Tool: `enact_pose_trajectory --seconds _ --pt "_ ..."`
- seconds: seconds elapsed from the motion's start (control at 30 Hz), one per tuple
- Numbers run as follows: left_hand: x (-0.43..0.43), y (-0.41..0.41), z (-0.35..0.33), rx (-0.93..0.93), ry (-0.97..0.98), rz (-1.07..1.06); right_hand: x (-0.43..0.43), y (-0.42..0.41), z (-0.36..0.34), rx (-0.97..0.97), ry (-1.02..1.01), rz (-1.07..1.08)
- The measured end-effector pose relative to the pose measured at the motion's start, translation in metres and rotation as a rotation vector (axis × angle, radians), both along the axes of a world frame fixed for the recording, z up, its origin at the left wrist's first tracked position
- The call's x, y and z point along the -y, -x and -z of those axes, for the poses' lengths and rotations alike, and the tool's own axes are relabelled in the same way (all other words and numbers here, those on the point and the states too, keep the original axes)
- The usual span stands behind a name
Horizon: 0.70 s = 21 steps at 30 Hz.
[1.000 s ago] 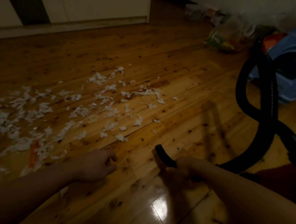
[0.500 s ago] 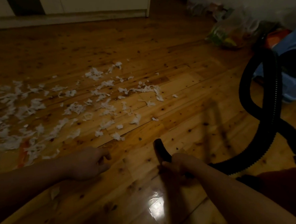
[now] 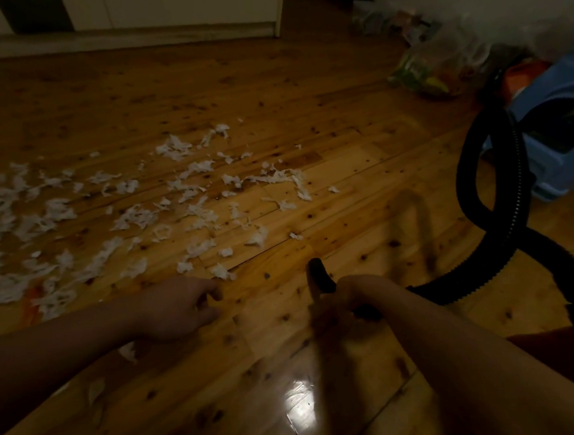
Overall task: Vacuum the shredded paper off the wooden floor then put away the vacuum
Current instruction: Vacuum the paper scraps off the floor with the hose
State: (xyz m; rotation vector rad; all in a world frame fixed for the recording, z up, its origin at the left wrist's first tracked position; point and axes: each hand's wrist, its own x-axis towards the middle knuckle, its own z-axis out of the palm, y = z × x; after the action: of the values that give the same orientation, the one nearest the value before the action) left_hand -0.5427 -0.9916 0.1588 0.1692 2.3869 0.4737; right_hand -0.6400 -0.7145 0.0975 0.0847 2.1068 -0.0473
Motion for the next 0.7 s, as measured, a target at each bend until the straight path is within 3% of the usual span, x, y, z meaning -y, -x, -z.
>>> enact_pose_trajectory --seconds 0.37,0.7 --pt "0.028 -0.020 0.002 0.010 0.023 -0.050 0.016 0.052 -0.004 0.011 -0.061 0.082" --pt "0.049 -0.030 0.011 0.069 0.040 -0.104 0.048 0.060 -0.025 0.193 -0.187 -0.076"
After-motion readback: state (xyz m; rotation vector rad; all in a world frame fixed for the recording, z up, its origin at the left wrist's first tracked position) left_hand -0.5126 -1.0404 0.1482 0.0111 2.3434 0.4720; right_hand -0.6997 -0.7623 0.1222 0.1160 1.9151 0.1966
